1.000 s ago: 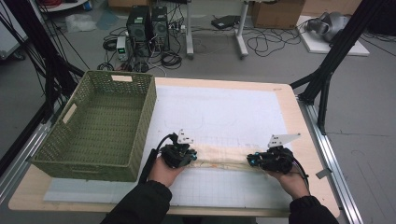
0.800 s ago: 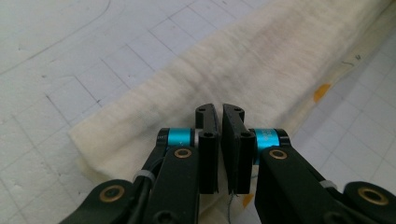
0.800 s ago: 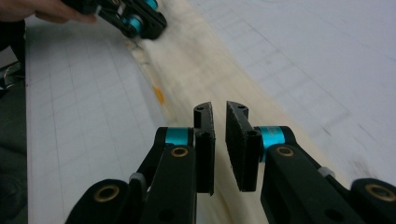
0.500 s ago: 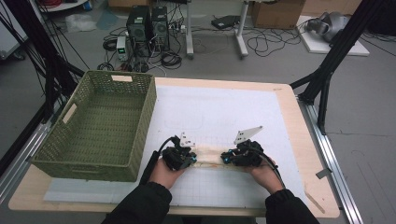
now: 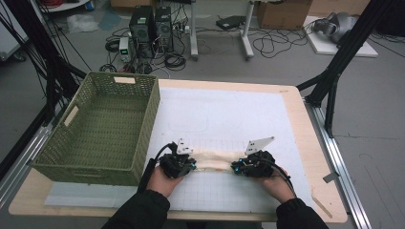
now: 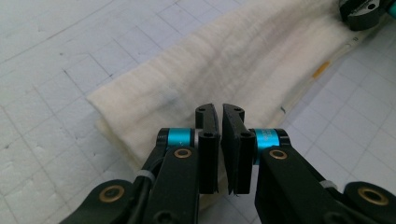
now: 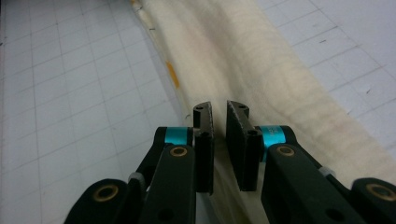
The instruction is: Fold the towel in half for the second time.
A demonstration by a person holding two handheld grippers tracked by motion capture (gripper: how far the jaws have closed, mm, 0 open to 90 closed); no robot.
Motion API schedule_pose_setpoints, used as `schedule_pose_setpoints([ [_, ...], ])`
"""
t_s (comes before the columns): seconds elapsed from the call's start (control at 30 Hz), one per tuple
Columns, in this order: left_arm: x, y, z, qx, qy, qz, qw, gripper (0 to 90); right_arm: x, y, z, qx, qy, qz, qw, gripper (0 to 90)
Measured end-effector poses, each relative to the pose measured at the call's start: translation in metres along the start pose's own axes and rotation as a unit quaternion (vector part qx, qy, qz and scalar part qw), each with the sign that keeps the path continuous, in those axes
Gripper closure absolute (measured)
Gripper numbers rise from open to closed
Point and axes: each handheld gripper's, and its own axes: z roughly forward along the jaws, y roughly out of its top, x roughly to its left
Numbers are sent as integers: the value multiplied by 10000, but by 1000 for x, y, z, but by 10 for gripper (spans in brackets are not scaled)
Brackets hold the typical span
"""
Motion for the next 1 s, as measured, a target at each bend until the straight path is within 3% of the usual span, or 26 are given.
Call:
schedule_pose_setpoints([
  [0.2, 0, -4, -3, -11, 26, -9, 10000, 827, 0, -6, -6, 4, -32, -25, 10000, 808],
  [0.53, 1, -7, -5, -28, 64, -4, 10000, 790, -5, -24, -23, -60, -169, 151, 9997, 794],
  [0.63, 1, -6, -4, -15, 81, 37, 10000, 795, -4, -19, -23, -49, -130, 95, 9999, 764],
  [0.83, 1, -6, -4, 5, 86, 57, 9999, 801, -13, -1, -28, -362, -397, 107, 9985, 723],
  [1.0, 2, -7, -4, -12, 50, 42, 10000, 804, -21, -8, -21, 12, -590, 45, 9982, 678],
])
